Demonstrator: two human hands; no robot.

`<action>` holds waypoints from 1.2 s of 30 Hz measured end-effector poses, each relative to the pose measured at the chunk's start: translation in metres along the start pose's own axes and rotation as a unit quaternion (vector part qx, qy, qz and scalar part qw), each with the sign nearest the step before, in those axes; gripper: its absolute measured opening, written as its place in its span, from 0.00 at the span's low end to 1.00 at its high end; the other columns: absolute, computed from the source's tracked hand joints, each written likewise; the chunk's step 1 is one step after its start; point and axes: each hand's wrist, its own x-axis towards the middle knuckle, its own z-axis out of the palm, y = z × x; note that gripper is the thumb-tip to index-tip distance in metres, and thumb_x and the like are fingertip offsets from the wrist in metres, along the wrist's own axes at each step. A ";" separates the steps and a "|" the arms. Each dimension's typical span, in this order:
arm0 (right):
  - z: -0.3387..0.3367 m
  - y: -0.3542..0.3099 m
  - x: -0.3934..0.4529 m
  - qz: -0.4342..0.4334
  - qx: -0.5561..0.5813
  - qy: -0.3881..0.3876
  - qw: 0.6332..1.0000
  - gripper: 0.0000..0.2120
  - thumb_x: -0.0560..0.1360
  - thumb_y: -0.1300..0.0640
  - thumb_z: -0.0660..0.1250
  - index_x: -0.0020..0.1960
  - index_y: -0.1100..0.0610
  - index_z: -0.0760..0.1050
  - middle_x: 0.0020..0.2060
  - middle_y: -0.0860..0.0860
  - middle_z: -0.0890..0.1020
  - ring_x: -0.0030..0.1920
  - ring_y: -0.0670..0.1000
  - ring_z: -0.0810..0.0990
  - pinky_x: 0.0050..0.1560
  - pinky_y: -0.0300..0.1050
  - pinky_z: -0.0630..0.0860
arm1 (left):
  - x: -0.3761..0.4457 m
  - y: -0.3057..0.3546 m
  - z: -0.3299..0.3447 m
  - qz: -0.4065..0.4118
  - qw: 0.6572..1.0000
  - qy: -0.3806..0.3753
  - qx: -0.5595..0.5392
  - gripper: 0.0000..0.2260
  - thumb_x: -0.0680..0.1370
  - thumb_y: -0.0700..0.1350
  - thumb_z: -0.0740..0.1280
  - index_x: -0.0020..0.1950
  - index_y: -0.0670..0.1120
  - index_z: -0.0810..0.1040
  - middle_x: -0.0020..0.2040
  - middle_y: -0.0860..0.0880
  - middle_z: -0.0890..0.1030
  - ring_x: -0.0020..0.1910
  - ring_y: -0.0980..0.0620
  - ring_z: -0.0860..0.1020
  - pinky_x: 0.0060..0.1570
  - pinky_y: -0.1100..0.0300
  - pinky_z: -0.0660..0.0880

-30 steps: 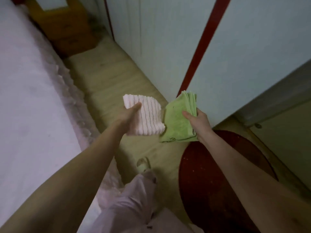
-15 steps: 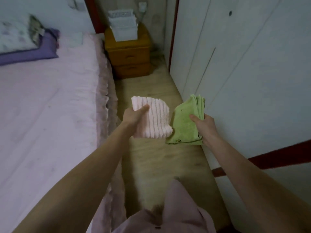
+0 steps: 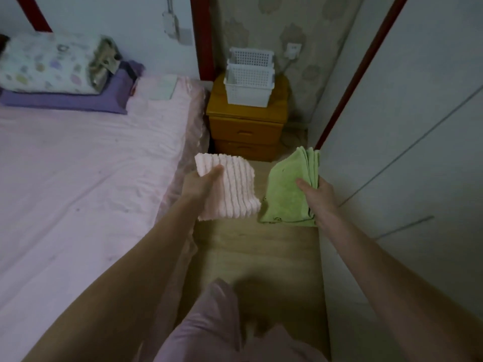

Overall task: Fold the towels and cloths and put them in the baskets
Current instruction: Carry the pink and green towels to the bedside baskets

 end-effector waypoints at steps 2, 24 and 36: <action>0.018 -0.019 0.050 0.006 0.003 -0.008 1.000 0.18 0.77 0.53 0.67 0.66 0.54 0.73 0.57 0.52 0.80 0.55 0.53 0.80 0.58 0.51 0.77 | 0.054 0.015 0.003 -0.008 1.000 0.011 -0.008 0.29 0.75 0.57 0.68 0.71 0.44 0.67 0.66 0.46 0.74 0.62 0.45 0.73 0.59 0.51 0.71; 0.245 -0.248 0.539 0.041 0.071 -0.055 0.995 0.09 0.76 0.53 0.69 0.55 0.48 0.76 0.49 0.47 0.81 0.51 0.51 0.80 0.53 0.49 0.78 | 0.570 0.228 0.002 -0.063 0.992 0.107 0.029 0.27 0.75 0.57 0.68 0.66 0.40 0.71 0.62 0.44 0.77 0.58 0.43 0.75 0.61 0.44 0.73; 0.441 -0.237 0.688 -0.047 -0.177 -0.223 0.957 0.13 0.76 0.54 0.68 0.60 0.53 0.76 0.50 0.51 0.81 0.51 0.51 0.80 0.52 0.48 0.78 | 0.757 0.176 -0.057 -0.152 0.966 0.207 -0.026 0.22 0.76 0.55 0.68 0.60 0.38 0.76 0.52 0.45 0.78 0.51 0.44 0.76 0.57 0.46 0.75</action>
